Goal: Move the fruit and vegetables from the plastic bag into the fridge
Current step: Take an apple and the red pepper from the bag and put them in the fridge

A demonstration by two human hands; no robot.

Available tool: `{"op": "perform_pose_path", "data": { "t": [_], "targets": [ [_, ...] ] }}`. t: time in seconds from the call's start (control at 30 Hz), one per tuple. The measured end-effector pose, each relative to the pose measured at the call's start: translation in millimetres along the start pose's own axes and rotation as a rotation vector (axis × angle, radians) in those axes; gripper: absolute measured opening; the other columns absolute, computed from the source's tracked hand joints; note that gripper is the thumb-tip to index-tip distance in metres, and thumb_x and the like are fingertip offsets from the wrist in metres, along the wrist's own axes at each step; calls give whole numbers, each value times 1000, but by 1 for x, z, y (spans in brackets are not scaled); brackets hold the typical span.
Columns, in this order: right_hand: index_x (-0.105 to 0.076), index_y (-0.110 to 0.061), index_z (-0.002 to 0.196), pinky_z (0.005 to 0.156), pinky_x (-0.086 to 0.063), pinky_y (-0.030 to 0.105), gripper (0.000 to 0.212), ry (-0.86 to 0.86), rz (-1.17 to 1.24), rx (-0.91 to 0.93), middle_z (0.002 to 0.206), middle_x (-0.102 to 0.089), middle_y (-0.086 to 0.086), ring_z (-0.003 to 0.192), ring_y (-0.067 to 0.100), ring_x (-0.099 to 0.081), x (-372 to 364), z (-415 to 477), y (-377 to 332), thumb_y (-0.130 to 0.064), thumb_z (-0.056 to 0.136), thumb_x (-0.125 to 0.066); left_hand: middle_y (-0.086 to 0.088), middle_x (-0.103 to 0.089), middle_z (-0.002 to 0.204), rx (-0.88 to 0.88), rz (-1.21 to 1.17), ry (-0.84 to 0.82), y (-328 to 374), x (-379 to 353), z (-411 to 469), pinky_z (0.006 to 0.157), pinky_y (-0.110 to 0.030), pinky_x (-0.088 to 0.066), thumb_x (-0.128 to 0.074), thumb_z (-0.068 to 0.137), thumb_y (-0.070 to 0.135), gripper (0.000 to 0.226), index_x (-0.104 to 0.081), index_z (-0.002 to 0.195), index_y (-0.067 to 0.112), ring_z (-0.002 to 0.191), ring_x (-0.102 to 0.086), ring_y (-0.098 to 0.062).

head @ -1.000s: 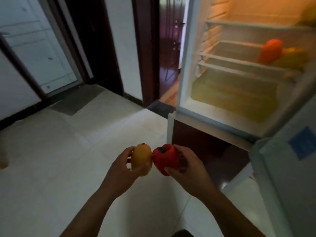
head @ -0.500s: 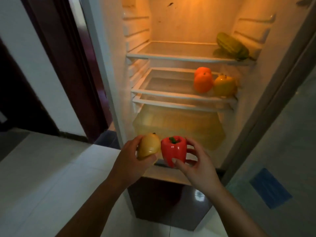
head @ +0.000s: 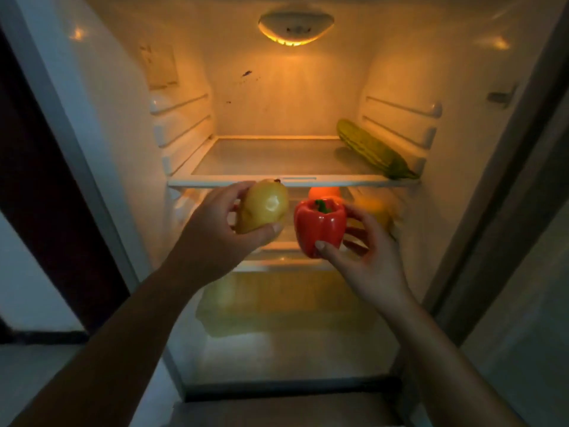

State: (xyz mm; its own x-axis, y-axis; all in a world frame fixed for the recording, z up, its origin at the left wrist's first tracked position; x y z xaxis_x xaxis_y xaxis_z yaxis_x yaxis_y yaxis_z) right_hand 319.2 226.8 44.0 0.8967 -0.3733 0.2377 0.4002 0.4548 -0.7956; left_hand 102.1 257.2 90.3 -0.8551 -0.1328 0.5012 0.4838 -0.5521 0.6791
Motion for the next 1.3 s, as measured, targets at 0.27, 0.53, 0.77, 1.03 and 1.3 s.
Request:
{"op": "perform_pose_path", "data": {
  "t": [0.27, 0.53, 0.77, 1.03, 1.3],
  "targets": [
    [-48, -25, 123, 83, -55, 29, 64, 331, -165, 86, 124, -53, 2, 103, 14, -60, 37, 81, -20, -30, 68, -80, 7, -49, 121, -111, 98, 12, 15, -2, 111, 81, -27, -41, -78, 68, 39, 65, -44, 122, 24, 105, -46, -8],
    [-43, -18, 131, 89, -41, 21, 68, 283, -505, 104, 126, -51, 1, 111, 13, -50, 34, 125, -21, -32, 73, -77, -4, -54, 116, -160, 148, 37, -23, -46, 145, 78, -23, -35, -76, 69, 37, 60, -51, 121, 17, 104, -51, -18],
    [-46, -23, 125, 92, -46, 47, 66, 267, -638, 60, 121, -55, 3, 109, 24, -52, 26, 138, 1, -39, 69, -76, -8, -55, 117, -176, 252, 114, -26, -49, 146, 88, -33, -40, -70, 72, 42, 62, -50, 124, 14, 106, -51, -26],
    [-32, -22, 141, 101, -41, 36, 79, 164, -736, 100, 140, -39, 4, 124, 21, -41, 20, 138, -9, -32, 75, -75, -6, -52, 123, -191, 269, 90, -24, -49, 143, 88, -27, -36, -66, 77, 45, 66, -44, 132, 16, 111, -49, -24],
    [-46, -20, 130, 89, -39, 21, 65, 184, -720, 70, 138, -37, 4, 119, 19, -45, 11, 155, -4, -27, 74, -77, -3, -50, 126, -200, 282, 95, -25, -50, 143, 88, -27, -36, -65, 77, 47, 67, -42, 133, 18, 112, -47, -21]
  ]
}}
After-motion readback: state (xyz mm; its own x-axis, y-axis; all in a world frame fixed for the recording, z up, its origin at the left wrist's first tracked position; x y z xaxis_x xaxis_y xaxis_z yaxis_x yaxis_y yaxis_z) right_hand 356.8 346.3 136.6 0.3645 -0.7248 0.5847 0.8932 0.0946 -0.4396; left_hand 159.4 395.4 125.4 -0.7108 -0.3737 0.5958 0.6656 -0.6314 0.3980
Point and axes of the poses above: each hand's wrist, its own z-axis towards the middle knuckle, its own x-axis out of the back of the hand, y = z × x, the point moved 7 cm from there along z, towards the middle knuckle
